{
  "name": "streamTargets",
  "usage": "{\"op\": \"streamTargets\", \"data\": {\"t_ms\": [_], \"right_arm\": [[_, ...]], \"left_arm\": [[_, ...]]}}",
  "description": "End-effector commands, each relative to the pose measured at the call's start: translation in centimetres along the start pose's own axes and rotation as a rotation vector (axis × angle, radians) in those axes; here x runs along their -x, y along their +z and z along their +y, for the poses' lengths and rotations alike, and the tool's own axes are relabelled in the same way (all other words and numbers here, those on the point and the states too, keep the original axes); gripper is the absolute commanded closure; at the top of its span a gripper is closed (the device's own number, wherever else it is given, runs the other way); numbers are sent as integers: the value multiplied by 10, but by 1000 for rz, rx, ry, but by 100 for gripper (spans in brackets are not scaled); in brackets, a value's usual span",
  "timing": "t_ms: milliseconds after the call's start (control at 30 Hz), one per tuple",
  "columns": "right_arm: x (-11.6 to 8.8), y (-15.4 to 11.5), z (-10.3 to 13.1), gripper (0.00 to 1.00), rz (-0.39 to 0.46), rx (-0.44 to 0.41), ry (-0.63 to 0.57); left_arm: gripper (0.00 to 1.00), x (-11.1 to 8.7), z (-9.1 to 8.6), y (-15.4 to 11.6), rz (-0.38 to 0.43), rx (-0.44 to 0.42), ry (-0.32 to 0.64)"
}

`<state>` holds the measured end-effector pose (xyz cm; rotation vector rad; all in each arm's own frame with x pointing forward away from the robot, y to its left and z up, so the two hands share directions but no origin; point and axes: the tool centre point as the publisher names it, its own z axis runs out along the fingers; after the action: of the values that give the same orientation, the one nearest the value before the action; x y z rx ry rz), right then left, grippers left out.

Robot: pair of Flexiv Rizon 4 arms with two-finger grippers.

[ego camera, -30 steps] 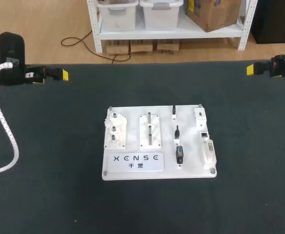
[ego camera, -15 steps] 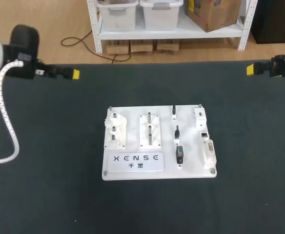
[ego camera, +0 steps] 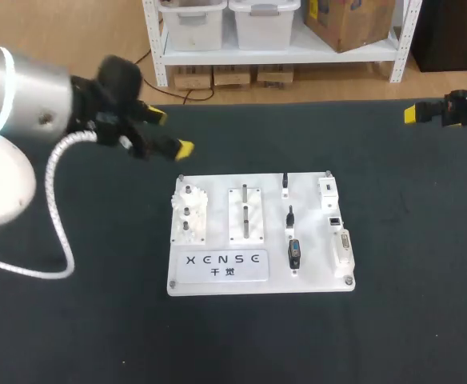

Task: Insert the Ethernet cable into its matching sockets.

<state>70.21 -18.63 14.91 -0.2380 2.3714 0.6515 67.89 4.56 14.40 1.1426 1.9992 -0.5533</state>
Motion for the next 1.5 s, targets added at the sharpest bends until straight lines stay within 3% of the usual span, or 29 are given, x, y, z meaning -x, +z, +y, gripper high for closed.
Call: {"op": "streamTargets", "data": {"t_ms": [33, 200, 433, 733, 1133, 1500], "right_arm": [[0, -1, 0, 0, 0, -2, 0], [0, -1, 0, 0, 0, -2, 0], [0, -1, 0, 0, 0, -2, 0], [0, -1, 0, 0, 0, -2, 0], [0, -1, 0, 0, 0, -2, 0], [0, -1, 0, 0, 0, -2, 0]], "left_arm": [[0, -4, -24, 3, -158, -128, 422], [0, -10, -50, 5, -183, -112, 442], [0, -24, -76, 17, -190, -144, 365], [0, -41, -84, 37, -187, -212, 313], [0, -46, -84, 50, -146, -290, 343], [0, -45, -83, 52, -117, -295, 354]]}}
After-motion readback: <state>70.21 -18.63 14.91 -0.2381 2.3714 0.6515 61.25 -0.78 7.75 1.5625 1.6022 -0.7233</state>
